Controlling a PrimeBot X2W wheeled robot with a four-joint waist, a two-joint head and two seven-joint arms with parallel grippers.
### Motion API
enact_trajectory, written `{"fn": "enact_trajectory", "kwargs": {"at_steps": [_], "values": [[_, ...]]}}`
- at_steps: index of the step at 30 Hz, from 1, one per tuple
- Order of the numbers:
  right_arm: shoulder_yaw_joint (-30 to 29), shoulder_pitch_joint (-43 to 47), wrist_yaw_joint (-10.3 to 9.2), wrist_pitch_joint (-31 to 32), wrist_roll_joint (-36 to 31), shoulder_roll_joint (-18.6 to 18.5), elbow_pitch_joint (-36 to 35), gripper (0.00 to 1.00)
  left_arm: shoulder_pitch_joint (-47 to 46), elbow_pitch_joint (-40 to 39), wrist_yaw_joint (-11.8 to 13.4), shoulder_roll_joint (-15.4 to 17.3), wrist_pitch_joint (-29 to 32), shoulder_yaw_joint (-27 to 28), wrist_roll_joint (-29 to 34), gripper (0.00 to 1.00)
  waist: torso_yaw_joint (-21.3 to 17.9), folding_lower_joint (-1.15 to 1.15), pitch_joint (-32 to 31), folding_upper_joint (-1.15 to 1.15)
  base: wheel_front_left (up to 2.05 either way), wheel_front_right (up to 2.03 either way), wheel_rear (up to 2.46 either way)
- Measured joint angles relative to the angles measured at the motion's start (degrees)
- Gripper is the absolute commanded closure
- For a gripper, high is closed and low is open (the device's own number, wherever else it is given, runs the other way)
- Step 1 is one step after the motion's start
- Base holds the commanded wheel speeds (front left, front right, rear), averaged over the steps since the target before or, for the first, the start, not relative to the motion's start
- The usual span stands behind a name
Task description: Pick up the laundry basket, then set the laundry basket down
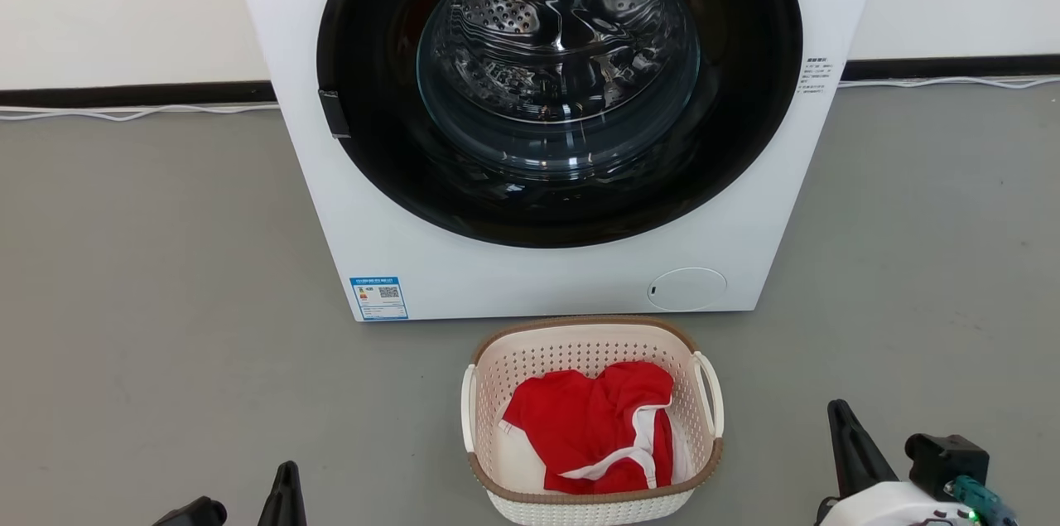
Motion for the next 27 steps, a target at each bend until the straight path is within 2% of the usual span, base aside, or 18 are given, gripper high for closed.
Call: {"fn": "enact_trajectory", "kwargs": {"at_steps": [27], "values": [[-0.3, 0.0, -0.01, 4.3, 21.1, 0.0, -3.5, 1.00, -0.6, -2.2, -2.1, 0.1, 4.5, 0.9, -15.7, 1.00, 0.0, -0.01, 0.5, 0.00, 0.00, 0.00, 0.00]]}}
